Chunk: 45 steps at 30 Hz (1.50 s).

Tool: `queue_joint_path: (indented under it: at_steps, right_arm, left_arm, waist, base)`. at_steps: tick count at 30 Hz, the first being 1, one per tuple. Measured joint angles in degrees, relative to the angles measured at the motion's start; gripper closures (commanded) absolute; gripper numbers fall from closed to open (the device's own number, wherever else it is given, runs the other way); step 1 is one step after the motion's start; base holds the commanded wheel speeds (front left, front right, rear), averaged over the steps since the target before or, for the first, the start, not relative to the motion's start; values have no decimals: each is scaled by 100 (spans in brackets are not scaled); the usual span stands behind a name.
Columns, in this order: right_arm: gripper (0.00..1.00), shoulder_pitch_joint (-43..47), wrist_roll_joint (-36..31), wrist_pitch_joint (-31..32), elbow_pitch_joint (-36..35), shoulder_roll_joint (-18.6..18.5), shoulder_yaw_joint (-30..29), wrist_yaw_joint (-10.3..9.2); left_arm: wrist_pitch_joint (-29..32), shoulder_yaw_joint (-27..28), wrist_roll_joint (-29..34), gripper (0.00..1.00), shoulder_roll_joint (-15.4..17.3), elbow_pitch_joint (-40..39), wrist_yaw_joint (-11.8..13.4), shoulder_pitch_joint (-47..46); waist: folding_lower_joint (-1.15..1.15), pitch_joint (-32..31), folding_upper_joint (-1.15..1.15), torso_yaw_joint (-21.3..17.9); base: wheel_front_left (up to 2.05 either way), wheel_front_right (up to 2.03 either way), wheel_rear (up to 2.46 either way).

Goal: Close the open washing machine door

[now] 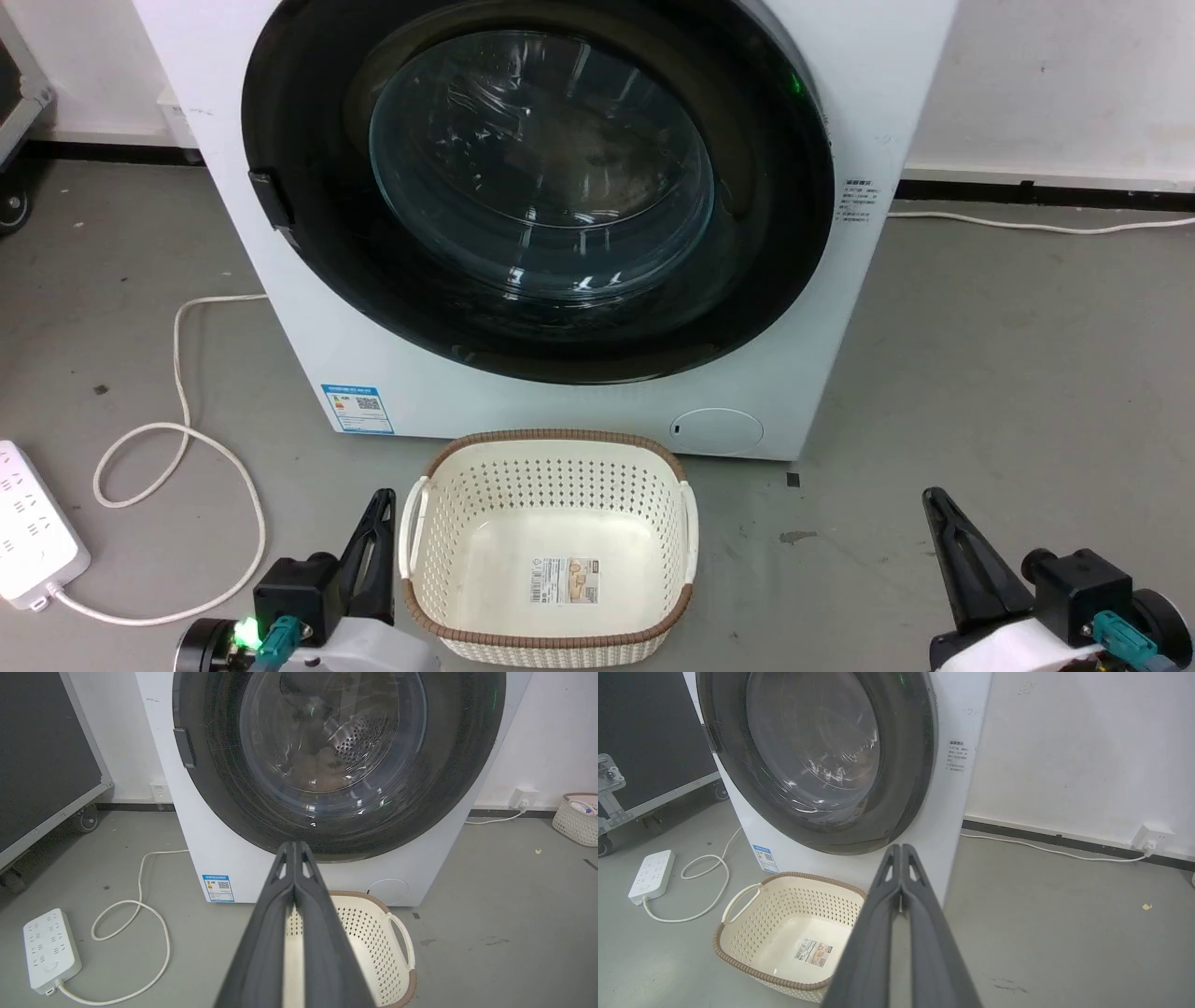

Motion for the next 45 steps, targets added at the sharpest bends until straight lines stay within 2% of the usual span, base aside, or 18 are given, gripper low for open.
queue_joint_path:
  at_steps: [45]
  right_arm:
    - [100,-121,-112,537,-203,35,62,0]
  left_arm:
    - [544,103,218,100,0,-371,159,-24]
  waist:
    - [0,13,0,28]
  base:
    - [0,0,0]
